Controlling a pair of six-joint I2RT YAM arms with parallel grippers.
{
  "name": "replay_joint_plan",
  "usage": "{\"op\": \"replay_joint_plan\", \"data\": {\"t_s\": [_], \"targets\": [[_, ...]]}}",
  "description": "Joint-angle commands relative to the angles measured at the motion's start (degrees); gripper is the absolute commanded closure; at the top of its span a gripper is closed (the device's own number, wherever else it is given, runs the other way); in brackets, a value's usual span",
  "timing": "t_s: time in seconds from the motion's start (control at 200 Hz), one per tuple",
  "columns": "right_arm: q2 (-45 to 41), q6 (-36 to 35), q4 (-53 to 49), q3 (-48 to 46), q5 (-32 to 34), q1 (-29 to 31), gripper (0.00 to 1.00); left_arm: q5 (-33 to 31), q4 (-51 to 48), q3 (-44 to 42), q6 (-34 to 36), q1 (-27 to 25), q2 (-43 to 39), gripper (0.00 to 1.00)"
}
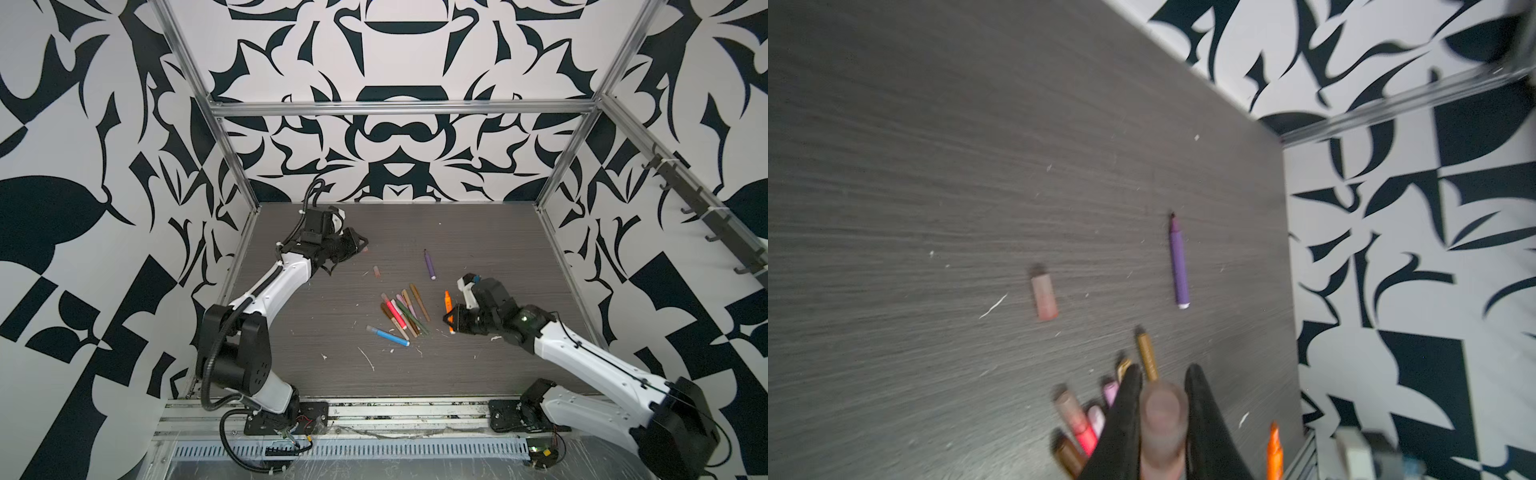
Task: Open the pen caps
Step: 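Carry the uncapped orange highlighter beside the purple highlighter and release it with the right gripper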
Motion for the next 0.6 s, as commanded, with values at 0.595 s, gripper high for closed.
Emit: {"op": "replay_joint_plan", "data": {"t_s": [0.595], "targets": [[47.85,-21.44,6.93,36.14,-13.87,-16.36,0.98,0.41,-8.25,9.42,6.57,1.38,21.82,1.0]]}}
